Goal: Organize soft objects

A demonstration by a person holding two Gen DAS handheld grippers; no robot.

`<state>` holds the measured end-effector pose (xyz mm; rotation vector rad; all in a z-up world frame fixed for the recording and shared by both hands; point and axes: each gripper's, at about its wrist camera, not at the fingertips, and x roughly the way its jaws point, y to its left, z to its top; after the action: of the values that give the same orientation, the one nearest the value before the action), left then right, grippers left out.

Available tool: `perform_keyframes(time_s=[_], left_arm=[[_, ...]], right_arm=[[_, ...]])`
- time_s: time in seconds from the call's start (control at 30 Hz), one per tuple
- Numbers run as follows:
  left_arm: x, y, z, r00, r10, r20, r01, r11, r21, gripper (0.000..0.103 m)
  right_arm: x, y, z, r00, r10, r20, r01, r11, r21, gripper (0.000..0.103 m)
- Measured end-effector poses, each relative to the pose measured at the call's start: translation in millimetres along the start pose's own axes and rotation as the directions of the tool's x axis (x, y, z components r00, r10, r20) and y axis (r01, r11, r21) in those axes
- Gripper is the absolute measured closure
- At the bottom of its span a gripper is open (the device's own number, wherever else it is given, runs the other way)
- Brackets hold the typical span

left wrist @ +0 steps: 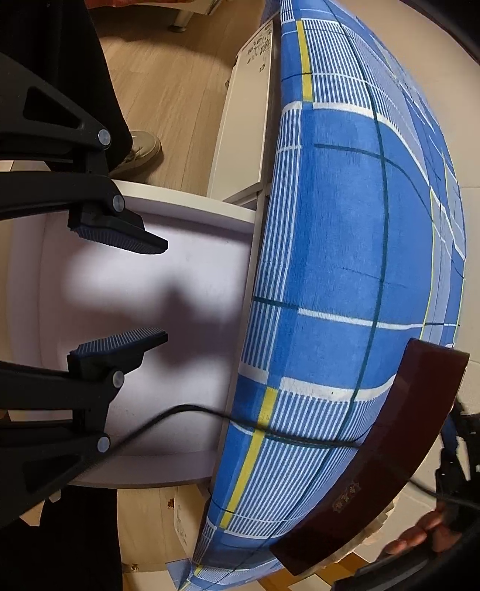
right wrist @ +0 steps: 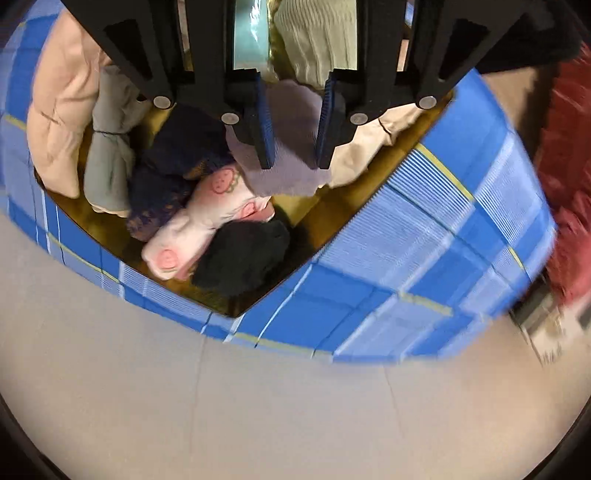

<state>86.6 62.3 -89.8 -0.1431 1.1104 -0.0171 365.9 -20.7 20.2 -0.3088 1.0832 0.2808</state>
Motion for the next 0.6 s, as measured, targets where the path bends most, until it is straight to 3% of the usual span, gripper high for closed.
perform_keyframes(time_s=[0.07,0.13,0.2,0.3,0.4,0.6], left_arm=[[-7,2,1,1.0,-0.002,0.018,0.003,1.0,-0.01,0.061],[-13,0,2,0.999,0.004,0.041,-0.003,1.0,-0.01,0.061],[-19,-4,3,0.998,0.012,0.068,-0.012,1.0,0.0,0.061],[-27,-10,4,0.996,0.03,0.086,-0.032,0.999,0.021,0.061],[-34,-16,3,0.993,0.037,0.108,-0.041,0.999,0.03,0.061],[-50,-19,5,0.988,-0.015,0.156,0.013,1.0,0.01,0.061]], right_arm=[[0,5,-4,0.998,-0.059,-0.024,0.057,0.996,-0.075,0.079],[-1,-4,-7,0.991,-0.117,-0.067,0.112,0.991,-0.072,0.079],[-3,-22,-10,0.992,-0.094,-0.079,0.094,0.996,0.003,0.079],[-18,-31,-18,1.0,0.004,0.005,-0.004,1.0,0.019,0.079],[-51,-46,-40,0.991,0.087,0.103,-0.098,0.989,0.107,0.075],[-53,-53,-65,0.997,0.002,0.08,-0.013,0.989,0.144,0.074]])
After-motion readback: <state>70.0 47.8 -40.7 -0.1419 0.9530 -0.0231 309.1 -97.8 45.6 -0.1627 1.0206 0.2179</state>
